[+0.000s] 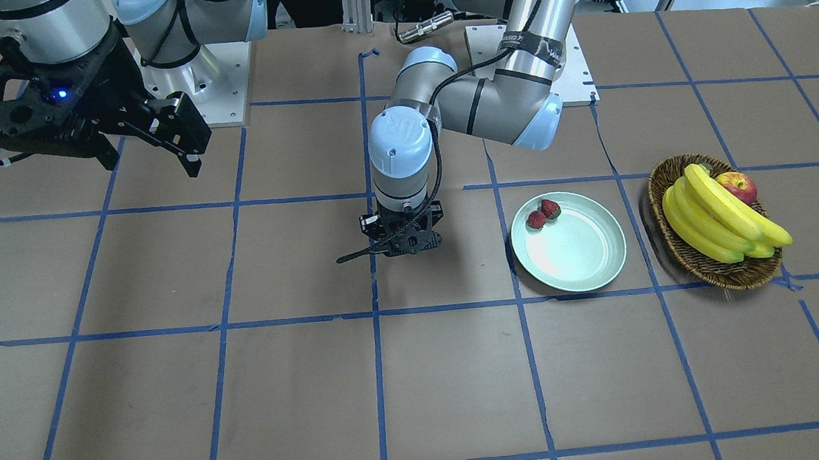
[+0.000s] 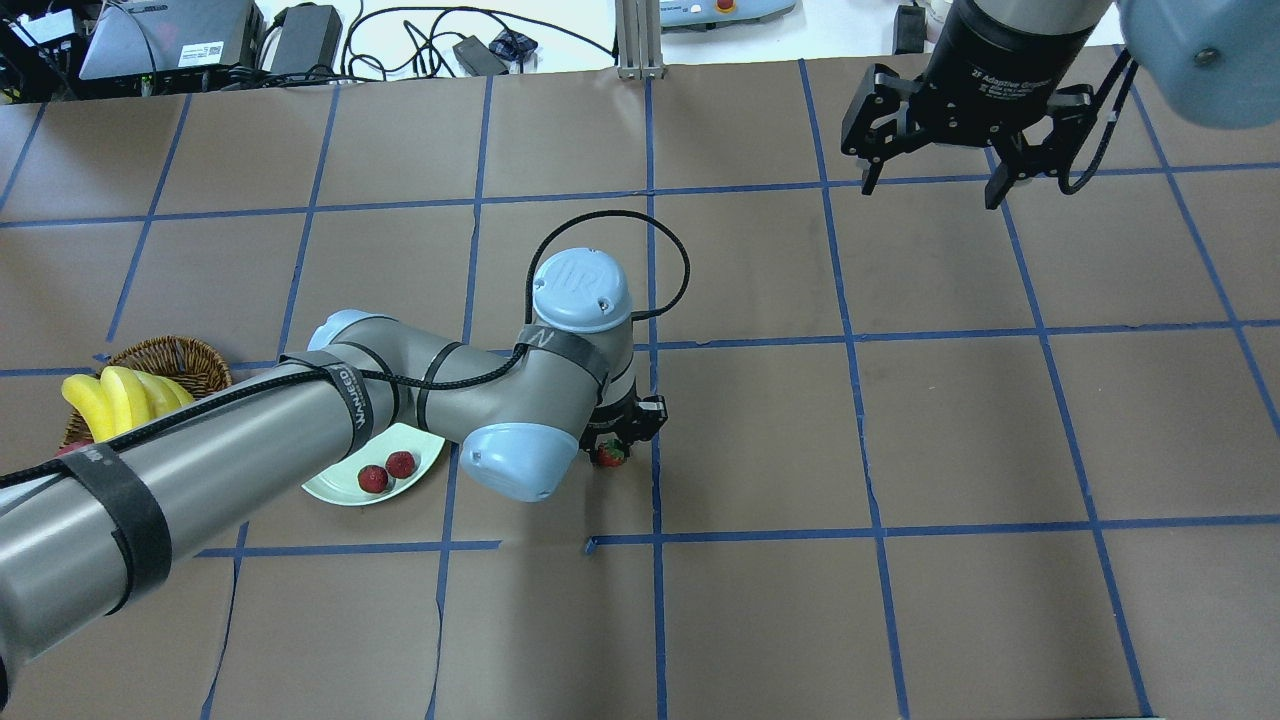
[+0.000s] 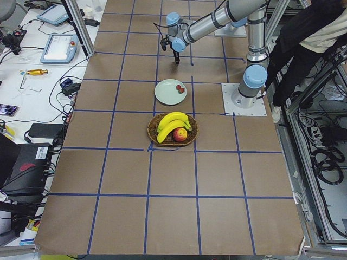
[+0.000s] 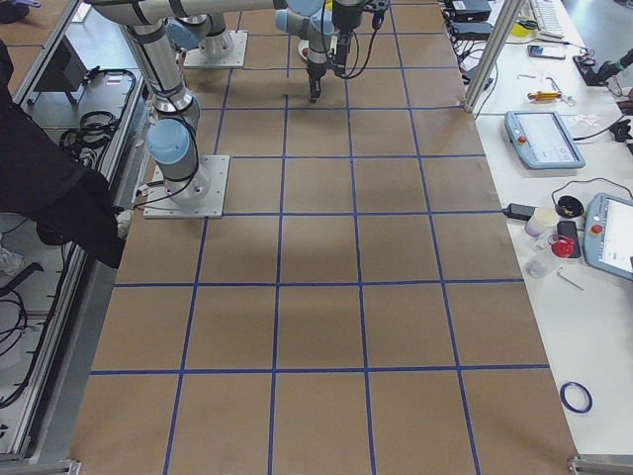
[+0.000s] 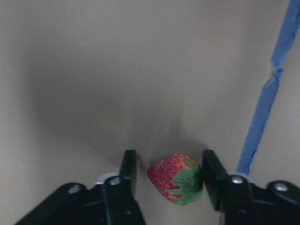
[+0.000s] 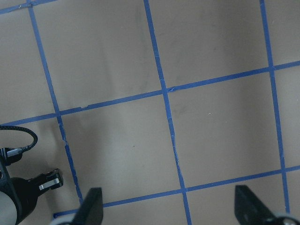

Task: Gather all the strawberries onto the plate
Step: 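Grasp the last strawberry with the left gripper, then carry it onto the plate and release it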

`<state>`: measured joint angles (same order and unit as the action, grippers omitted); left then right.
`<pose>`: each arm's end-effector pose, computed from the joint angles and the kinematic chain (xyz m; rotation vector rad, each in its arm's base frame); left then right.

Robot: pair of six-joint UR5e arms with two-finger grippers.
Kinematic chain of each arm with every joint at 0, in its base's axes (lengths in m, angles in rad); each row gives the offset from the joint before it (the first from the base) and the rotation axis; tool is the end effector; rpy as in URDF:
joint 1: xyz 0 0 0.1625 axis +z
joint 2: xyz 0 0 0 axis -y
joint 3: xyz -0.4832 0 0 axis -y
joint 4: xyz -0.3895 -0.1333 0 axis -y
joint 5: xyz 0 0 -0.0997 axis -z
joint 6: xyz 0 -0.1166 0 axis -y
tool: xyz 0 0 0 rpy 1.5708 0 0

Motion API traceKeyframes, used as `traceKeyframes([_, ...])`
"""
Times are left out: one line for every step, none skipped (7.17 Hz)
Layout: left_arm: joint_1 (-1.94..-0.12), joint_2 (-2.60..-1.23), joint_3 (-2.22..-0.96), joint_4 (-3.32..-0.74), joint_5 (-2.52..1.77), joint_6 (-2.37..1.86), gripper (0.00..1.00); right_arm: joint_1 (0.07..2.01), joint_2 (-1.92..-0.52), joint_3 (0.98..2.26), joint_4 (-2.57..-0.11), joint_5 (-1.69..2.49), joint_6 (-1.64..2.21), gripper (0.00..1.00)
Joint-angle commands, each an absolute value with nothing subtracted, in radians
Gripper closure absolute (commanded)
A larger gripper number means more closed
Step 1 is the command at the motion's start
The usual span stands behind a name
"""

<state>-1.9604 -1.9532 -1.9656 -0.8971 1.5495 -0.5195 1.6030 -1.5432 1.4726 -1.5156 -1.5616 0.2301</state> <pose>-0.3326 -0.4527 0.2114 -0.2036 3.1045 0.1593 0.1505 -0.4988 0.5579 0.3091 3.1151 -0.0220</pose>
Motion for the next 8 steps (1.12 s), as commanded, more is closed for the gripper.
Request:
traceKeyframes([-1.948,-1.916,-1.953,-0.905,1.571,-0.464,0.79,1.603,-1.543,1.473,-1.516,-1.562,0.23,0.0])
traceKeyframes([-1.921,-1.901,-1.951,-0.923,1.597,-0.439,0.79,1.603,-1.543,1.473,-1.516,-1.562,0.23,0.0])
traceKeyframes([-1.869,-1.881,-1.957,-0.943,1.601,-0.384,0.78,1.603,-1.542,1.473,-1.516,-1.562,0.23,0.0])
traceKeyframes([-1.82,-1.861,-1.96,-0.981,1.621,-0.301,0.79,1.603,-1.543,1.473,-1.517,-1.562,0.23,0.0])
traceKeyframes([-1.754,-1.846,-1.965,-1.001,1.643,-0.234,0.79,1.603,-1.542,1.473,-1.517,-1.562,0.23,0.0])
traceKeyframes([-1.682,-1.832,-1.989,-1.002,1.644,-0.139,0.79,1.603,-1.543,1.473,-1.517,-1.562,0.23,0.0])
traceKeyframes([-1.616,-1.819,-2.029,-1.0,1.66,-0.044,0.79,1.603,-1.542,1.473,-1.517,-1.562,0.23,0.0])
traceKeyframes([-1.552,-1.803,-2.07,-0.993,1.669,0.051,0.79,1.603,-1.542,1.473,-1.519,-1.562,0.23,0.0])
